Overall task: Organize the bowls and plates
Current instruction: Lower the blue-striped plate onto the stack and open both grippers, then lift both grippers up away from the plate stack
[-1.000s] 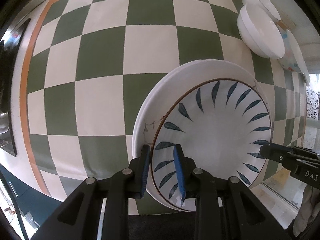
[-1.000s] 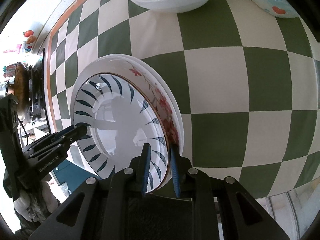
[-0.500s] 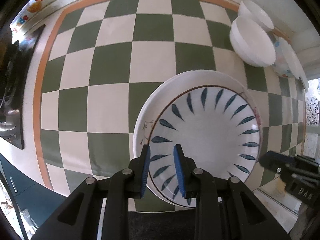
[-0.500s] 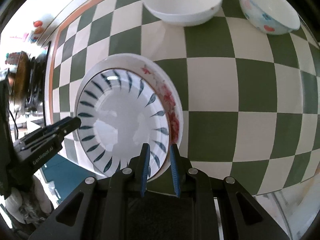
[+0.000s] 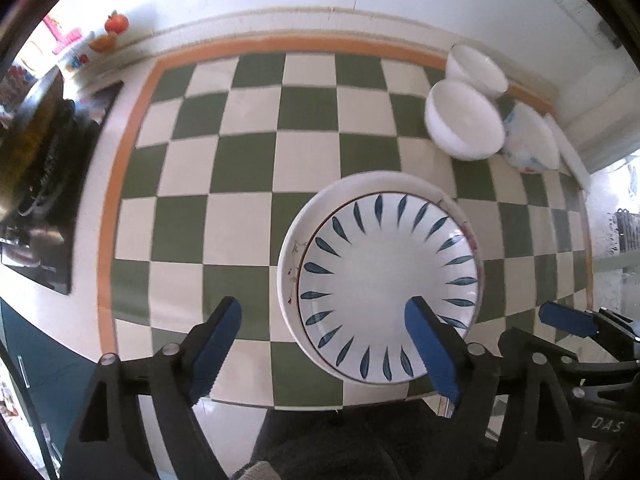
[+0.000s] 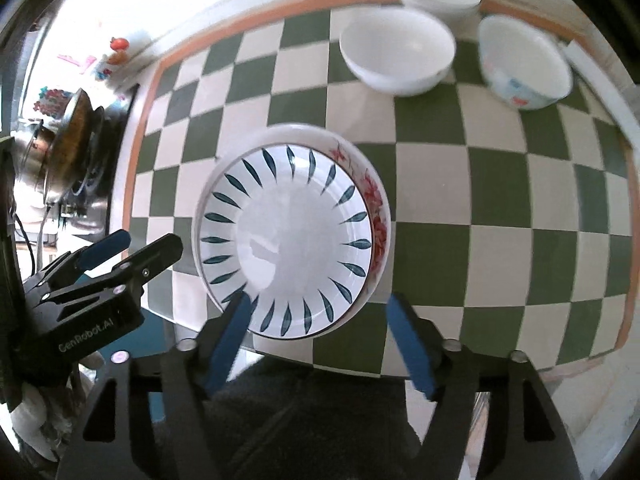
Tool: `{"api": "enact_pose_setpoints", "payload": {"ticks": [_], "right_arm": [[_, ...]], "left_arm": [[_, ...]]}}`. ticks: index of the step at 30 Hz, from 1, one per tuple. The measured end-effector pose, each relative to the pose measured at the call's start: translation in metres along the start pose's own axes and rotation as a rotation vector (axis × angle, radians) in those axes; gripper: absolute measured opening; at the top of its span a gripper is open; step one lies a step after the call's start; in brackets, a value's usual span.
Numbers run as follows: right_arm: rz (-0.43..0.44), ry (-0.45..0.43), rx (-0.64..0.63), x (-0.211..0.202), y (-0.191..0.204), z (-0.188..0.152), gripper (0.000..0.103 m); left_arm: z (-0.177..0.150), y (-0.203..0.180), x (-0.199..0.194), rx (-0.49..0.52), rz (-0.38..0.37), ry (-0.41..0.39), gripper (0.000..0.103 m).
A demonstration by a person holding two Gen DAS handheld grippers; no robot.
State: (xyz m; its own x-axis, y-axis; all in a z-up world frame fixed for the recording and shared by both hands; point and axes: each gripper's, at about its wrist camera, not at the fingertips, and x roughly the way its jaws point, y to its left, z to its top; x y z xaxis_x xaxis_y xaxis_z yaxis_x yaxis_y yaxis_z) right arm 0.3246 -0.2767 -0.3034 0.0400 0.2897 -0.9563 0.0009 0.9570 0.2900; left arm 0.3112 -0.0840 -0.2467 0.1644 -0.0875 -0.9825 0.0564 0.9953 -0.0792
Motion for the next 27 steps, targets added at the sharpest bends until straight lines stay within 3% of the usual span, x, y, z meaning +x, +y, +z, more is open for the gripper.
{"api": "enact_pose_setpoints", "payload": {"ticks": [7, 14, 20, 27], "right_arm": [[-0.080, -0.161, -0.002, -0.068, 0.023, -0.033, 0.085], [-0.102, -0.303, 0.015, -0.130, 0.044, -0.087, 0.088], [-0.131, -0.390, 0.011, -0.166, 0.059, -0.127, 0.089], [-0.138, -0.413, 0.006, -0.180, 0.069, -0.158, 0.089]], "left_arm": [[-0.024, 0.000, -0.071, 0.052, -0.034, -0.124, 0.097], [-0.065, -0.005, -0.140, 0.089, -0.066, -0.247, 0.098], [-0.091, -0.006, -0.165, 0.101, -0.044, -0.292, 0.098], [-0.110, -0.002, -0.173, 0.094, -0.044, -0.301, 0.098]]}}
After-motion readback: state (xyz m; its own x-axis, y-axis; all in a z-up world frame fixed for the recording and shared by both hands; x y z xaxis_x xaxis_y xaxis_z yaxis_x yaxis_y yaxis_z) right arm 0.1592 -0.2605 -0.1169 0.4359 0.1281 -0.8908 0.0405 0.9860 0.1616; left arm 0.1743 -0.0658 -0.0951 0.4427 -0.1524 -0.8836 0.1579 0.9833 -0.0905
